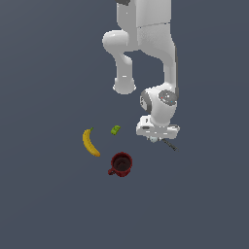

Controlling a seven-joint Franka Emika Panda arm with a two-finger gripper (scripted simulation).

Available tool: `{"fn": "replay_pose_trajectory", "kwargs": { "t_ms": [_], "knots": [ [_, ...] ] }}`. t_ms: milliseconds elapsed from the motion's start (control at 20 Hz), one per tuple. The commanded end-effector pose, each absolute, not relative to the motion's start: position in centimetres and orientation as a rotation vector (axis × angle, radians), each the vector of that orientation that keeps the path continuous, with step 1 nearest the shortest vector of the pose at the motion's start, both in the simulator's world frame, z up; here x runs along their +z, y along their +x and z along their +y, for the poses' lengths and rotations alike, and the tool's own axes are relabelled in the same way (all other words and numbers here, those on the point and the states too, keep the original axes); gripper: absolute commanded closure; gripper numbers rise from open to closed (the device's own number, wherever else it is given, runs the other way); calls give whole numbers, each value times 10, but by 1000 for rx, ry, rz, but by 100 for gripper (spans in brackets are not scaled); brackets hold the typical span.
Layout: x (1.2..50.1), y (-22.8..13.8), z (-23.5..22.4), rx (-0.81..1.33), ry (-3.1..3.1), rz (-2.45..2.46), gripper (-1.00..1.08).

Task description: Pick up a designated object from a clutter of objects.

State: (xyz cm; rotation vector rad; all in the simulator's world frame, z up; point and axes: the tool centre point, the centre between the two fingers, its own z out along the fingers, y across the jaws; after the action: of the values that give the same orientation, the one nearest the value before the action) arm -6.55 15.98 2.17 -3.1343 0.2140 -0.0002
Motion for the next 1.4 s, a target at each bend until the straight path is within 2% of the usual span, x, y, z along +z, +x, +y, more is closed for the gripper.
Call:
{"fn": "replay_pose_trajectory", "kwargs": {
  "t_ms": [0,550,1350],
  "knots": [
    [24,-65,160,-1,-3134,214,108],
    [68,-46,160,0,-3134,214,108],
    [208,15,163,1,-3132,213,108]
  ]
}}
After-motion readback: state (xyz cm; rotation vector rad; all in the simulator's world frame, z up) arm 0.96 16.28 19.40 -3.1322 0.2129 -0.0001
